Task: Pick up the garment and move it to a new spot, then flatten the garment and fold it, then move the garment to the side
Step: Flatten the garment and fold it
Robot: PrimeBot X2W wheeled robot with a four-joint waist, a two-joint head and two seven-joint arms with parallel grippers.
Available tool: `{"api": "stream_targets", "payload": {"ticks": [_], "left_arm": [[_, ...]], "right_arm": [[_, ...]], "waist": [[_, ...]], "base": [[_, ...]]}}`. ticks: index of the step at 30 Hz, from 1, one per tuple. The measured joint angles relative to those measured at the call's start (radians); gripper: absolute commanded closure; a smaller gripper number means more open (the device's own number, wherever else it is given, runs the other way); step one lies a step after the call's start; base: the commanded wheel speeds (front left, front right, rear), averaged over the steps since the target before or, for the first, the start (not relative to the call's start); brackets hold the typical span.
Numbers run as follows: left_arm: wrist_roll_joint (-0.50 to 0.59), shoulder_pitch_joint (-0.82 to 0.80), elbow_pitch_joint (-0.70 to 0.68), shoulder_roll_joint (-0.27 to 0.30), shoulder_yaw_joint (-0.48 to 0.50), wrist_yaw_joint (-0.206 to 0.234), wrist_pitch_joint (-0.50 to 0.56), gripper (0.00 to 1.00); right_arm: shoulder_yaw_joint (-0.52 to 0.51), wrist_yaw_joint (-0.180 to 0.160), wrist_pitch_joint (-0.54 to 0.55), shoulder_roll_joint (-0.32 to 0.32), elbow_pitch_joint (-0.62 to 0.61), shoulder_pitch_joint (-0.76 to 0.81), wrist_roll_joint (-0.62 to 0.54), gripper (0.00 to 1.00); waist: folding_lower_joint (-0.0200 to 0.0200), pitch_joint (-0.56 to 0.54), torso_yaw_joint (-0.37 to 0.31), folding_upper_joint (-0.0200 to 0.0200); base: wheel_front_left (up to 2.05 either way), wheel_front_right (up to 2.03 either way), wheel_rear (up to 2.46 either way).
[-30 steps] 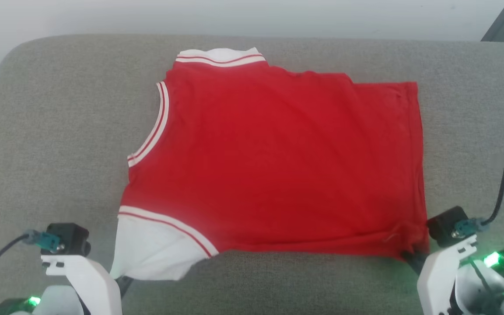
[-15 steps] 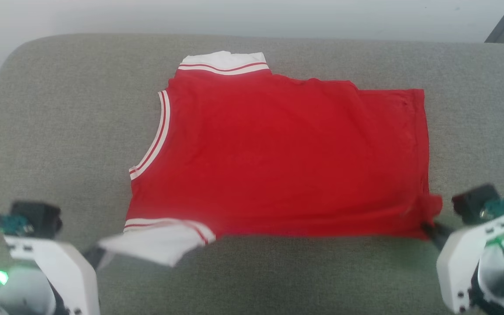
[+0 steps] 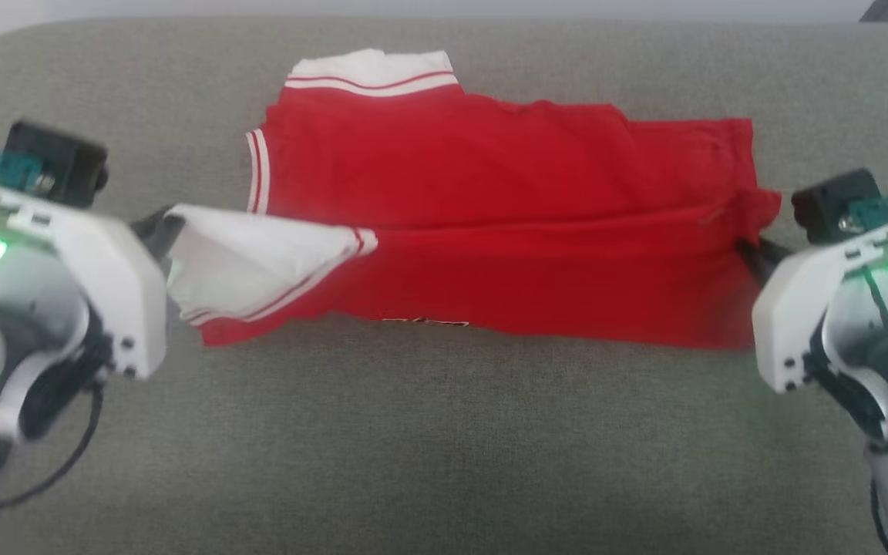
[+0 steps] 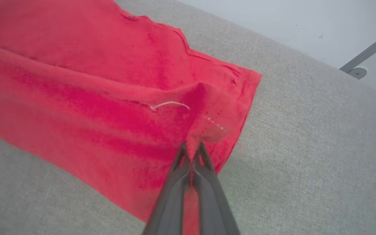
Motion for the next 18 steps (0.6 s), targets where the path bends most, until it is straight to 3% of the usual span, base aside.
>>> {"api": "stream_targets", "payload": {"ticks": [9,15,18], "left_arm": [[0.033,-0.202,0.396,-0.202,-0.088,-0.194,-0.003,1.00],[0.016,-0.258,0.638,-0.298,-0.117,-0.289,-0.013,1.00],[0.006,-0.278,0.742,-0.334,-0.128,-0.329,-0.009,1.00]], "right_arm": [[0.028,0.000,-0.070,0.044,0.220,-0.144,-0.040,1.00],[0.046,0.000,-0.083,0.075,0.339,-0.185,-0.039,1.00],[0.050,0.000,-0.081,0.085,0.386,-0.214,-0.035,0.83]], "waist": [[0.0000,0.068,-0.019,0.0000],[0.0000,0.089,-0.031,0.0000],[0.0000,0.094,-0.036,0.0000]], "base": [[0.00,0.00,0.00],[0.00,0.00,0.00],[0.00,0.00,0.00]]}}
